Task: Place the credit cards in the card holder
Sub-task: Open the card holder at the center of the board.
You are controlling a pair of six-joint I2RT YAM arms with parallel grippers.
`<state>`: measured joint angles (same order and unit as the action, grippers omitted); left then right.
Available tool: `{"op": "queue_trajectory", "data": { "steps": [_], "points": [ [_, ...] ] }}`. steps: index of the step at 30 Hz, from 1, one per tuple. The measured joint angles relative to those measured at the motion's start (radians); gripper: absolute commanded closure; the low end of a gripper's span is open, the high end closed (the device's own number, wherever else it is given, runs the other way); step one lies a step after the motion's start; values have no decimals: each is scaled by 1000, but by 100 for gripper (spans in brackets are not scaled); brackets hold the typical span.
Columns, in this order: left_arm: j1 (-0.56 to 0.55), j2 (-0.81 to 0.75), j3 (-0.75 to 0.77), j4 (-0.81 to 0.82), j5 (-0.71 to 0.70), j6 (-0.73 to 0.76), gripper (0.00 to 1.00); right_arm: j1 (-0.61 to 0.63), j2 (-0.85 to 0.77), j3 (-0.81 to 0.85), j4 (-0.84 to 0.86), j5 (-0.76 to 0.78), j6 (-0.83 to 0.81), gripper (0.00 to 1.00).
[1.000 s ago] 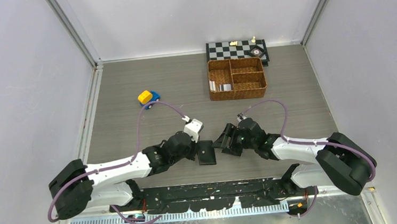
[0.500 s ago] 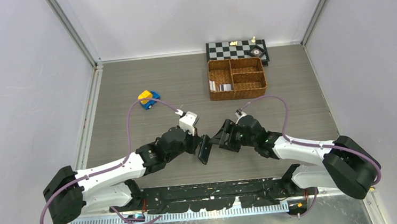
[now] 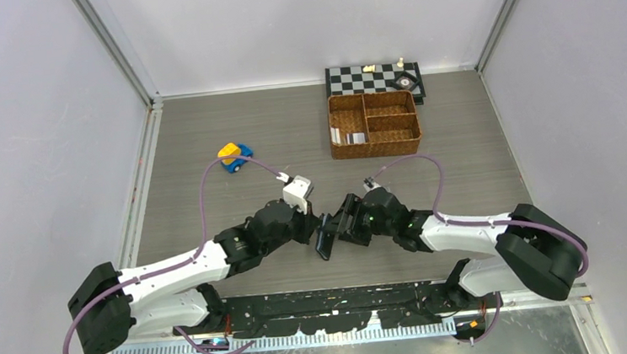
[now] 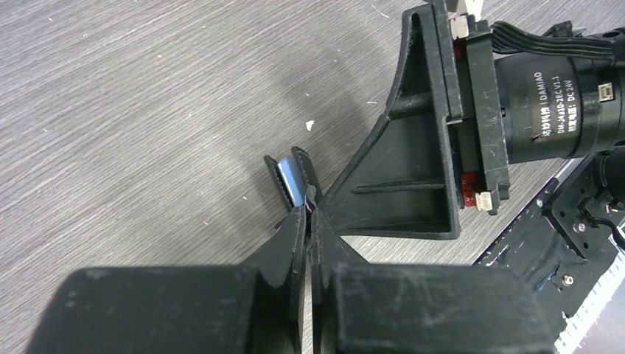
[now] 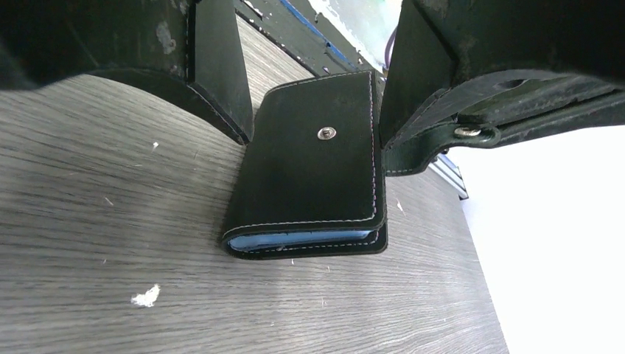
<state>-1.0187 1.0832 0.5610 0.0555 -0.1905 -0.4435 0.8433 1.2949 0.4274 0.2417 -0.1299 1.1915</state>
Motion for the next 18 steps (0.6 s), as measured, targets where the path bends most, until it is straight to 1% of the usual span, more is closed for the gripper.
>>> {"op": "queue_trajectory", "data": {
  "steps": [5,18],
  "points": [
    [0,-9,0,0,0,-3,100,8,22,19,-5,18,19,35],
    [0,-17,0,0,2,-3,100,13,18,74,-82,41,21,34]
  ]
}}
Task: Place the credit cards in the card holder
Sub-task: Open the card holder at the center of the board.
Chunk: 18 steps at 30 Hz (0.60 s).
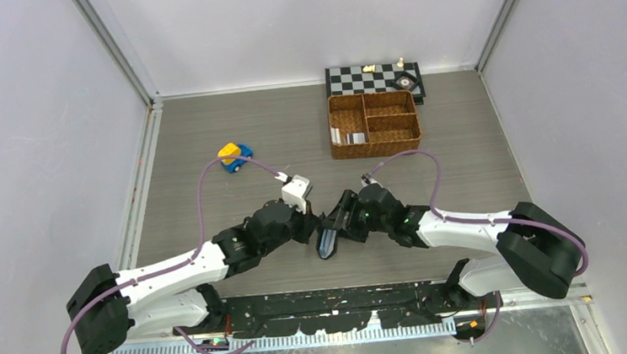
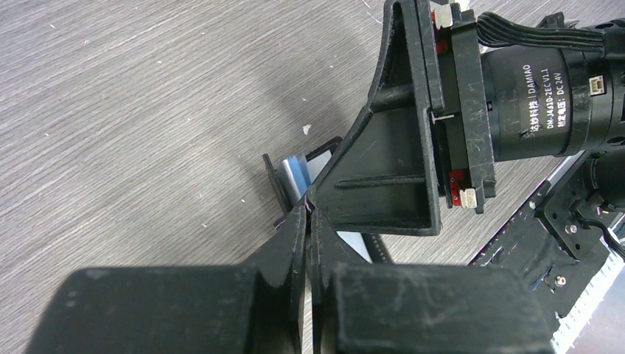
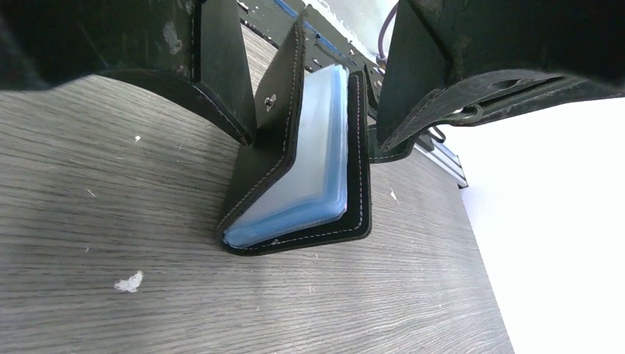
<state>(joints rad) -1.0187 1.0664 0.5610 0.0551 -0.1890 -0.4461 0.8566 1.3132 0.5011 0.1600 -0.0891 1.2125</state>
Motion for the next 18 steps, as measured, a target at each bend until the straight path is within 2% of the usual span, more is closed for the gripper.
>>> {"op": "queue_trajectory", "data": {
  "steps": [11,15,18],
  "points": [
    [0,1,8,-10,-12,-2,100,6,0,1,-17,3,-2,42],
    [11,13,18,-39,-37,-19,100,6,-18,0,-27,14,-2,51],
    [27,26,23,-64,-48,-39,100,6,-33,0,-28,22,-2,54]
  ]
}}
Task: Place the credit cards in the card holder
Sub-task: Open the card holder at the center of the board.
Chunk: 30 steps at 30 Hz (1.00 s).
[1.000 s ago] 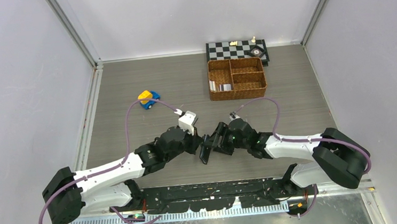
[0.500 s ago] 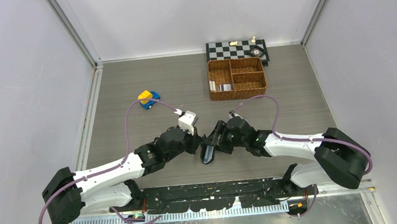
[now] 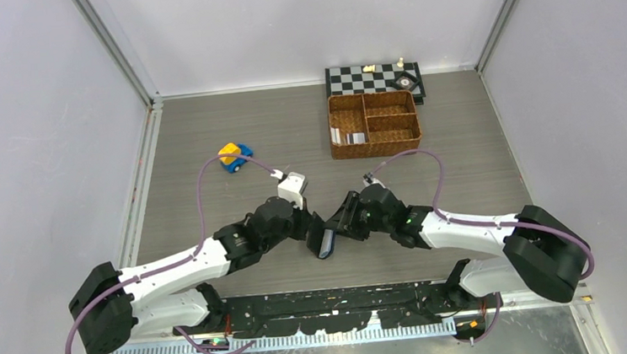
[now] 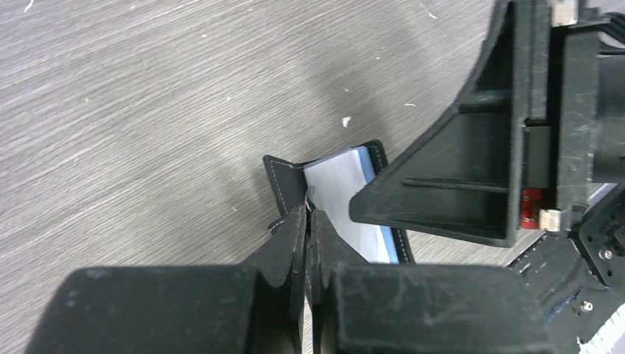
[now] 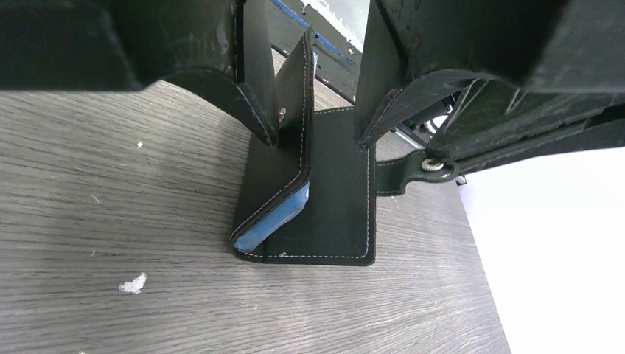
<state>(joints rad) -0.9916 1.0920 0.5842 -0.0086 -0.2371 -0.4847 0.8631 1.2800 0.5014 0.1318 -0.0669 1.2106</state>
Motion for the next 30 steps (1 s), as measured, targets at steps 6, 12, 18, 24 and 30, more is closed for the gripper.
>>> {"op": "queue_trajectory", "data": {
  "steps": [6,12,18,24,30],
  "points": [
    [25,2,0,-33,-7,-35,100,0,-2,0,0,3,0,65],
    [32,2,0,-38,-6,-42,100,0,0,0,2,2,2,76],
    [37,2,0,-45,-6,-56,100,2,12,0,20,0,7,86],
    [48,2,0,-50,-5,-60,100,4,17,-1,26,-2,11,96],
    [77,32,-2,-50,17,-77,100,4,27,-4,46,-5,11,90]
  ]
}}
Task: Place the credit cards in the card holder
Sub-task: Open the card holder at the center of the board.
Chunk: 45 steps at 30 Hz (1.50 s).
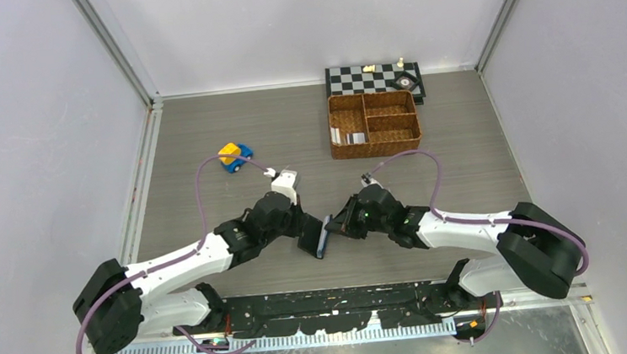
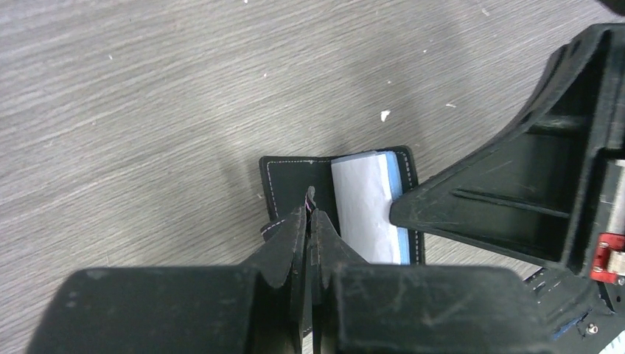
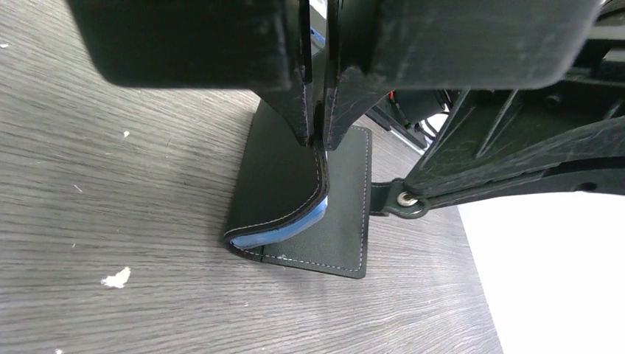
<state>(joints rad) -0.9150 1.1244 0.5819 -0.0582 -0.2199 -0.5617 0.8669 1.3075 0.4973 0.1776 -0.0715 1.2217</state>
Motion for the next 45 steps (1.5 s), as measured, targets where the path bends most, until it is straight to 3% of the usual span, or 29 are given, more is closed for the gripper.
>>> {"op": "queue_trajectory", "data": {
  "steps": [28,34,40,42,45],
  "points": [
    [27,39,-29,2,64,-33,100,8,45,0,86,-25,-4,82],
    [27,39,-29,2,67,-33,100,8,55,0,97,-28,-4,92],
    [30,39,-29,-4,57,-33,100,8,60,0,75,-19,-4,94],
    [35,38,-29,-13,48,-33,96,8,56,0,49,-8,-5,94],
    [45,31,-29,-31,41,-33,79,8,23,0,-16,12,-16,93]
  ]
}}
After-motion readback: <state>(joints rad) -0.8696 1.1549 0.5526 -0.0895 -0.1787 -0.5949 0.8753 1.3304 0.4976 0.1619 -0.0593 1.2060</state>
